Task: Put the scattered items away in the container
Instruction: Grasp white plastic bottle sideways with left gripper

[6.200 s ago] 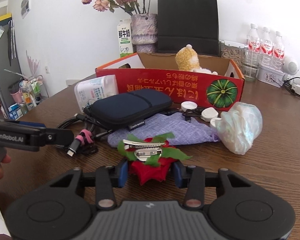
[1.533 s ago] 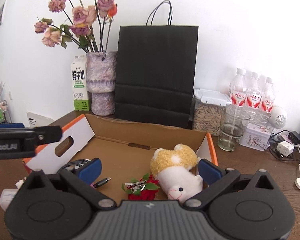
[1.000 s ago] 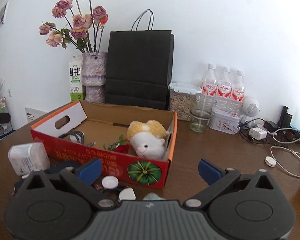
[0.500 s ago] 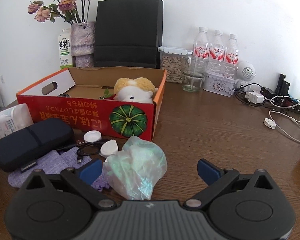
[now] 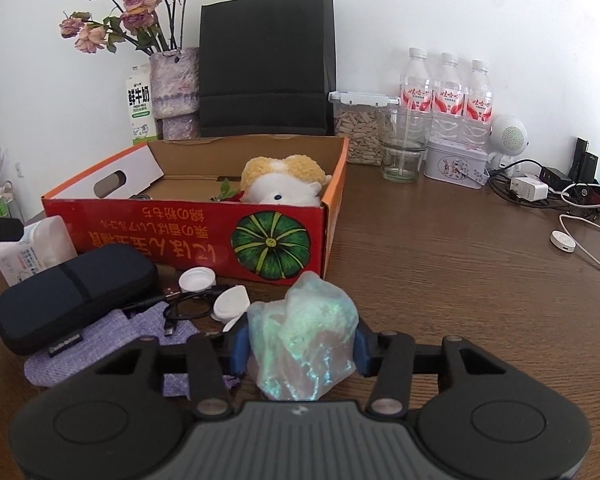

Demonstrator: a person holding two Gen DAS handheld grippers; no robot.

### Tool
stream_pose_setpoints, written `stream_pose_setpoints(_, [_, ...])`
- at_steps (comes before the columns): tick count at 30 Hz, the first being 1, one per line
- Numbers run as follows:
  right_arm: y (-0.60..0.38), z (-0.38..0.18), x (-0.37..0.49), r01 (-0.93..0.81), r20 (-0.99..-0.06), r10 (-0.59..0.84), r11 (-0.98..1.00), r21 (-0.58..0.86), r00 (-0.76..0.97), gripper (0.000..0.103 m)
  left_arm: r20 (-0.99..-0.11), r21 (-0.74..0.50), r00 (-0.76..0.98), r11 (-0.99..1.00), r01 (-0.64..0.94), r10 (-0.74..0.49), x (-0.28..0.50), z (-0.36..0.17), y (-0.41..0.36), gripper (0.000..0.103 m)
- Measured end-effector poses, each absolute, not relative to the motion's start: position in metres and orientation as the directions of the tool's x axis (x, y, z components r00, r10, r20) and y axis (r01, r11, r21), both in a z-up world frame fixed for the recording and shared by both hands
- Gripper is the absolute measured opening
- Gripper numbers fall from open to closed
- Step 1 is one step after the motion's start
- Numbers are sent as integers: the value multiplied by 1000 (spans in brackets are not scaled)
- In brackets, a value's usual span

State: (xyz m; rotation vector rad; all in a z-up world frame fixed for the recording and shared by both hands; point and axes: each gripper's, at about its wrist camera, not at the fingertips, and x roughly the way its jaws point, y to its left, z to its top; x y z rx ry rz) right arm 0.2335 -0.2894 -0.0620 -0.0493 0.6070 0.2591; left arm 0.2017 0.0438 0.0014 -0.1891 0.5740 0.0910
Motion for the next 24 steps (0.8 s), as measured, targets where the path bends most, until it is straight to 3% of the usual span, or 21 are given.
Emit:
stream_pose_setpoints(17, [-296,-64,242,-260,-553,236,965,36,799,50,-578,-124,805,962,-245,130,234,-22,23,103])
stream_pose_setpoints(19, [-295,-66,241,-261,-556,234,965,30,798,50,-568,-113,812,964,-240,136,233,-23,23,91])
stream_pose_setpoints(24, [-292,-68,238,-254,-553,216,967,7,805,50,-537,-102,836,975,-196,112,225,-26,25,90])
